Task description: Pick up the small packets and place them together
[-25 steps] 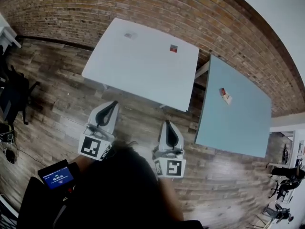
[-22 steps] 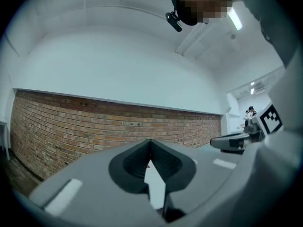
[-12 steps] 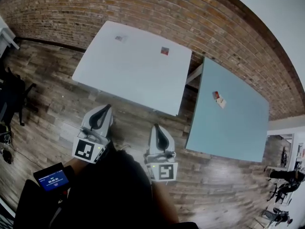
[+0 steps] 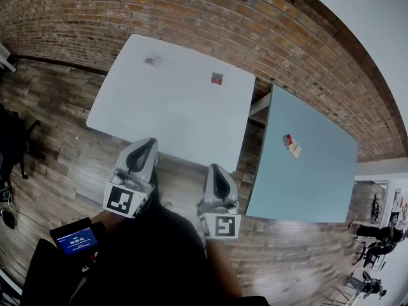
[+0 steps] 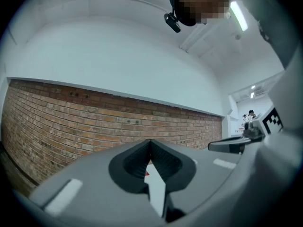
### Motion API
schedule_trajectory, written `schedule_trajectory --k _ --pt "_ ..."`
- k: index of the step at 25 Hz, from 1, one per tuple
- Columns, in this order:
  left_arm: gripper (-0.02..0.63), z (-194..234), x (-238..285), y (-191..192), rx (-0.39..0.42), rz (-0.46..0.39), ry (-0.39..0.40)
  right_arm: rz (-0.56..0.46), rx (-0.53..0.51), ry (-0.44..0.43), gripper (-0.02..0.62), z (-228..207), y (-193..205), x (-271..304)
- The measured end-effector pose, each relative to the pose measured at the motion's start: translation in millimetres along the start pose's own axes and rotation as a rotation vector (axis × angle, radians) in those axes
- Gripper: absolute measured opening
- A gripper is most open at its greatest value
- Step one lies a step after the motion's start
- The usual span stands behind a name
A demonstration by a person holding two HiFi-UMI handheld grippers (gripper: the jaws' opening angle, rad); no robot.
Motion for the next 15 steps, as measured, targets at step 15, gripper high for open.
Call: schedule_trajectory --k 15 --pt "0.000 95.8 165.6 -4.3 -0.009 0.006 0.041 0.025 -0.090 0.140 0.003 -66.2 -21.9 175.9"
Point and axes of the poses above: the fingertips, and each gripper's own axes: x forward along the fingers, z to its left, y out of its underside, the point moved 10 cm from there along -x, backward along the fingers, and after that the axes turned 12 degrees about -y, right-handed, at the moved point
